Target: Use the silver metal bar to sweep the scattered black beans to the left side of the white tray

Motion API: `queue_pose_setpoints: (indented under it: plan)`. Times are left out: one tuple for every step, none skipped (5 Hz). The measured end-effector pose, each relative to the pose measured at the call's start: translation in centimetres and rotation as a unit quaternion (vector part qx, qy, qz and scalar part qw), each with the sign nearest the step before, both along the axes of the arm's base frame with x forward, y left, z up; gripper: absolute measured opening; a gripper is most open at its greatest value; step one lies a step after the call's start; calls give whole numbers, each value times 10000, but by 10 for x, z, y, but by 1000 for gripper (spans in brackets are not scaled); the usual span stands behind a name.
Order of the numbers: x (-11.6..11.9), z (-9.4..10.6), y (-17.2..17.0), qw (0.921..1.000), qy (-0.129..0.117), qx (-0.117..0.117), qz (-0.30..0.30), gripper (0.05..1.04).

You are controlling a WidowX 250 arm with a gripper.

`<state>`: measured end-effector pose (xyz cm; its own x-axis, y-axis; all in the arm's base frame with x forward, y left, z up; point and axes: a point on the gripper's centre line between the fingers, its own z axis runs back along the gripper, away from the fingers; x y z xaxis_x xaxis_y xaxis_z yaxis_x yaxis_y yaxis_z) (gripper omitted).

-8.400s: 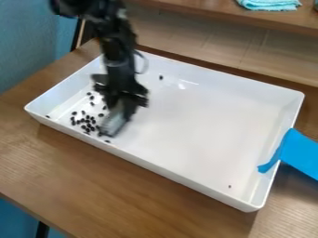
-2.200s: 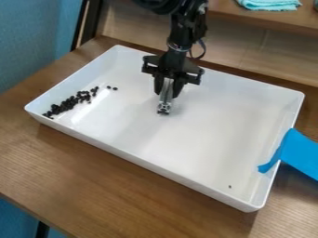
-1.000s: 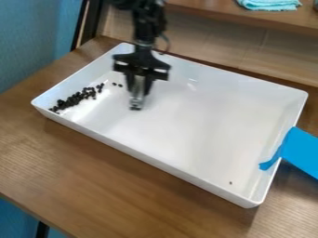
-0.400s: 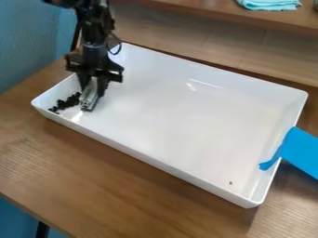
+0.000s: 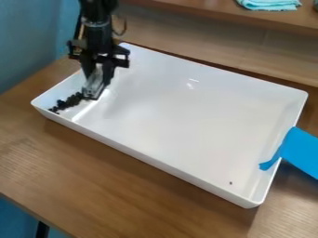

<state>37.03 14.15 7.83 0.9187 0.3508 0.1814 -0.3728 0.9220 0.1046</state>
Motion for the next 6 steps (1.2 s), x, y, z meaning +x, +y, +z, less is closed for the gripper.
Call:
queue_pose_setpoints:
  plan:
    - [-2, -2, -49, 9979, 469, -244, -372, 389]
    - [-3, -2, -95, 9974, 410, 30, -599, 389]
    - [4, -3, -137, 9966, 150, 254, -764, 389]
    - [7, -2, -152, 9966, 6, 323, -755, 389]
    - [11, -12, -172, 9951, -99, 438, -882, 452]
    - [16, -32, -174, 9949, 42, 480, -888, 773]
